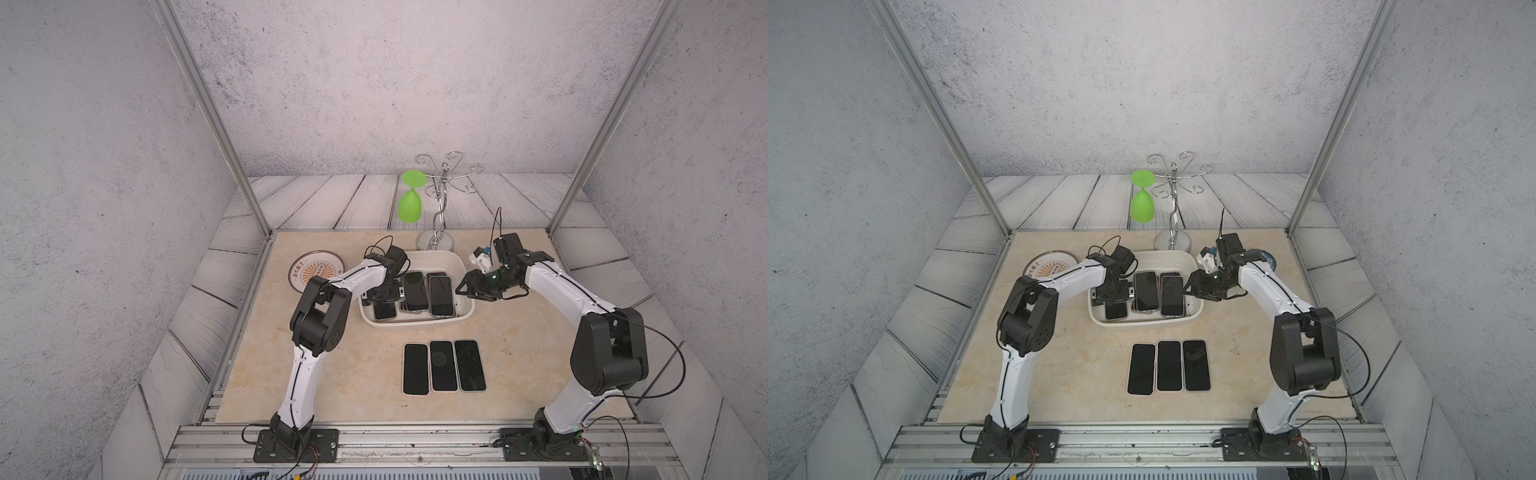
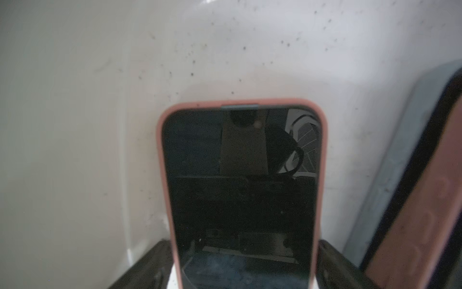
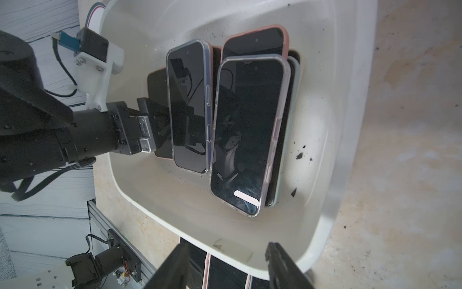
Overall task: Take the phone out of the storage box
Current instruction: Pick up the phone from the storage box.
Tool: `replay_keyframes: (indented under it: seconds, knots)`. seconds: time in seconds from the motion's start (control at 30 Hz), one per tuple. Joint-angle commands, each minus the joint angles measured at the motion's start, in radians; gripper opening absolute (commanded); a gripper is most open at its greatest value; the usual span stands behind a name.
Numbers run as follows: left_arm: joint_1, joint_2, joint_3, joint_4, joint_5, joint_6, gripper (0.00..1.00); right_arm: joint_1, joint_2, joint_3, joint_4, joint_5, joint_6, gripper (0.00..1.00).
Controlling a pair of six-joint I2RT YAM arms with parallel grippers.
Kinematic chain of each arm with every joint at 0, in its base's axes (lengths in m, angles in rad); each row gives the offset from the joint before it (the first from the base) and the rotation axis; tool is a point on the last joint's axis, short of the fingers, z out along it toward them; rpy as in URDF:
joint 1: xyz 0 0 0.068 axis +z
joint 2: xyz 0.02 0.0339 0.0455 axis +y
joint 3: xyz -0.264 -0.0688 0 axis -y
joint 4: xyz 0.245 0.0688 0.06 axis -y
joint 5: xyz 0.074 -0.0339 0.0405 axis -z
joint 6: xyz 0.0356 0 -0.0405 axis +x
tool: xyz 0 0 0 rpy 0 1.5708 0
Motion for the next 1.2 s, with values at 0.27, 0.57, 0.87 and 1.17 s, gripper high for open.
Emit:
replay_keyframes:
  seconds: [0.27, 0.57, 0.87, 1.17]
  knots:
    - [0.053, -0.019, -0.102, -0.091, 0.013, 0.071, 0.46, 0.006, 0.011, 0.016, -0.001, -0.031, 0.004, 0.56]
    - [0.054, -0.28, -0.012, -0.108, 0.241, 0.278, 0.36, 0.005, 0.027, 0.187, -0.019, -0.073, 0.056, 0.56]
    - [0.053, -0.443, -0.074, -0.084, 0.473, 0.379, 0.33, 0.071, 0.211, 0.475, -0.027, -0.172, 0.11, 0.58]
    - [0.05, -0.5, -0.108, -0.04, 0.55, 0.365, 0.32, 0.225, 0.374, 0.619, -0.06, -0.179, 0.146, 0.6]
